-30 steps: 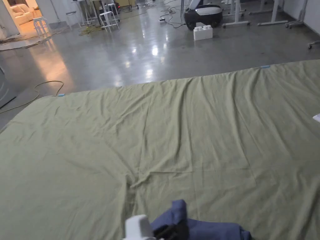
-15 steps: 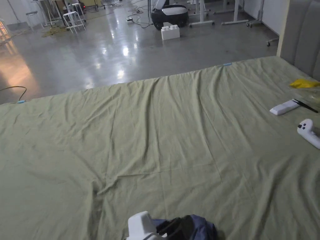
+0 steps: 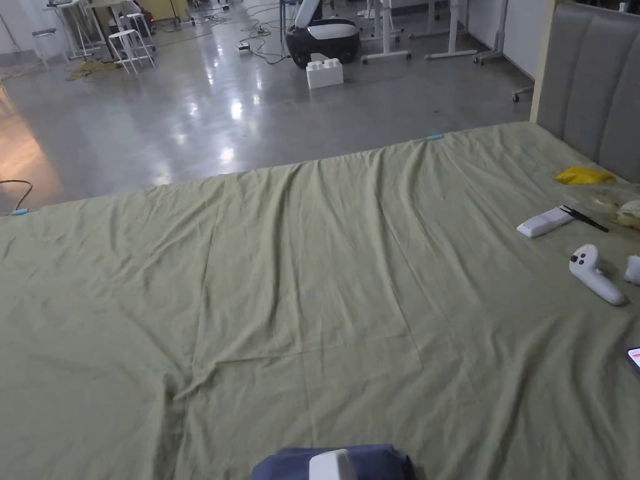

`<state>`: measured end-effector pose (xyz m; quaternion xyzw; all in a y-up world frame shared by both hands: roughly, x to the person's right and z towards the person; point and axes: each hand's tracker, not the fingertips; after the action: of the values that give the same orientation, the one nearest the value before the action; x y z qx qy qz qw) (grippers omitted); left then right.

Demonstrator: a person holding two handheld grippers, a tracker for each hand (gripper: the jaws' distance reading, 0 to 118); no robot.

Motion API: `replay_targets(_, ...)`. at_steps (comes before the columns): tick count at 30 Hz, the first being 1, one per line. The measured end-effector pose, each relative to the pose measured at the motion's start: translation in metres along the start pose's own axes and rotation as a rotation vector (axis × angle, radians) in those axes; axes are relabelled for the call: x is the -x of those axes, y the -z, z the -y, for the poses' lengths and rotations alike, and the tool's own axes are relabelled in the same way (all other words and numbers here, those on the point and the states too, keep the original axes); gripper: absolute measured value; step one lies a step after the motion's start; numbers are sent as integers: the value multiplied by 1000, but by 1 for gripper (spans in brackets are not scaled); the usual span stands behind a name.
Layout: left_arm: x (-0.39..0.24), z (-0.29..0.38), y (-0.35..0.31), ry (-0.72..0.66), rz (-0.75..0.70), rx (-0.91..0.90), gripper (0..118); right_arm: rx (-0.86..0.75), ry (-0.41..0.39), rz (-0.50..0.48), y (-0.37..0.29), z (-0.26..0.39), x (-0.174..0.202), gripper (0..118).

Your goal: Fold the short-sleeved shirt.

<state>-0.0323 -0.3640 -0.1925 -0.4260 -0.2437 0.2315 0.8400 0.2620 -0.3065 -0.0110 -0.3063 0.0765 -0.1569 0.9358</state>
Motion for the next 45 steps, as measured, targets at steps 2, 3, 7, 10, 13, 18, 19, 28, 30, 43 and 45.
replay_targets(2,-3,-8,-42,-2,77,-111,0,31,-52,-68,19,-4,17,0)
replay_targets(3,-3,-13,-63,11,96,-154,0,68,-73,-111,34,-8,27,0)
replay_targets(7,19,-19,-132,15,-32,-257,0,128,-192,-247,100,-23,69,0)
replay_targets(10,49,-16,-163,-44,-123,-277,1,174,-262,-309,153,-34,93,0)
replay_targets(13,76,-7,-183,-101,-163,-261,9,412,-432,-97,212,-29,103,0)
replay_targets(18,112,2,-177,-207,-161,-233,99,506,-402,-77,236,-15,84,0)
replay_targets(19,121,1,-170,-242,-96,-227,99,499,-379,-76,233,-14,81,0)
replay_targets(28,169,-7,-57,-368,176,-29,85,497,-404,-42,235,-10,88,0)
replay_targets(30,160,-11,-48,-309,150,-13,62,482,-410,-37,233,-6,87,0)
replay_targets(43,182,-46,-162,-355,212,-228,36,259,-39,-239,169,-32,68,0)
replay_targets(45,208,-61,-207,-340,133,-261,36,252,-25,-233,161,-34,62,0)
